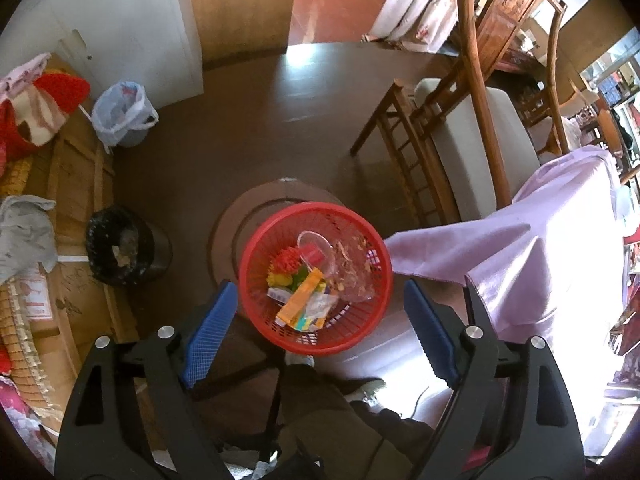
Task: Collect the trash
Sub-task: 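Open the right tool to drop the red chip packet into the basket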
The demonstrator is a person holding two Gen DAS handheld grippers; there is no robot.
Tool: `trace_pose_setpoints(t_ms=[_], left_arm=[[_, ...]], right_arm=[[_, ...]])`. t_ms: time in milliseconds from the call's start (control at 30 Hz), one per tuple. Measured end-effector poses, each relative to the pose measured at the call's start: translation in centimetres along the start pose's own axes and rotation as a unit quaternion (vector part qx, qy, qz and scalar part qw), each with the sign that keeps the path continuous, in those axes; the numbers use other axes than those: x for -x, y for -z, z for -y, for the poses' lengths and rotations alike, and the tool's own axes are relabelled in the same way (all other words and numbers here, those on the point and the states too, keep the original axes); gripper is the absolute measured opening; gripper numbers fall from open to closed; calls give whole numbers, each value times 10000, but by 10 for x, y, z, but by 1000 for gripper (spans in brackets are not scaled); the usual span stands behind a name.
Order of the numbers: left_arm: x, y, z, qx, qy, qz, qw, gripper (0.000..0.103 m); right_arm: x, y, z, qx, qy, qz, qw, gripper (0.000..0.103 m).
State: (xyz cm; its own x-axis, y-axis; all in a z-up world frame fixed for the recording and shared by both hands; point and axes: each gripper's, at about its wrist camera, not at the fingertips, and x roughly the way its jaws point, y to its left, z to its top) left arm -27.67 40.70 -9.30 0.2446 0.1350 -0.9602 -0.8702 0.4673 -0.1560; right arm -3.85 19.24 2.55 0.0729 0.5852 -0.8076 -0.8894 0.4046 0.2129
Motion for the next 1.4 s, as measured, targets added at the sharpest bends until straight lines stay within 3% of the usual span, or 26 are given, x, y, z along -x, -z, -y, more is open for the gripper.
trace_pose_setpoints(t_ms=[433, 767, 1133, 1400], left_arm=[[29, 9, -21, 106, -816, 347, 9960, 83], [50, 21, -43, 317, -1491, 573, 9867, 86], [55, 35, -81, 807, -1642, 431, 9822, 86], [56, 43, -100, 934, -1609, 345, 9819, 87]], right_arm=[[-24, -11, -32, 422, -555, -232, 9973, 8], [-57, -21, -70, 797, -1024, -577, 9899, 8], [-96, -26, -123, 1207, -1442, -946, 9776, 8], [-116, -37, -151, 1196, -1632, -1001, 9742, 22]])
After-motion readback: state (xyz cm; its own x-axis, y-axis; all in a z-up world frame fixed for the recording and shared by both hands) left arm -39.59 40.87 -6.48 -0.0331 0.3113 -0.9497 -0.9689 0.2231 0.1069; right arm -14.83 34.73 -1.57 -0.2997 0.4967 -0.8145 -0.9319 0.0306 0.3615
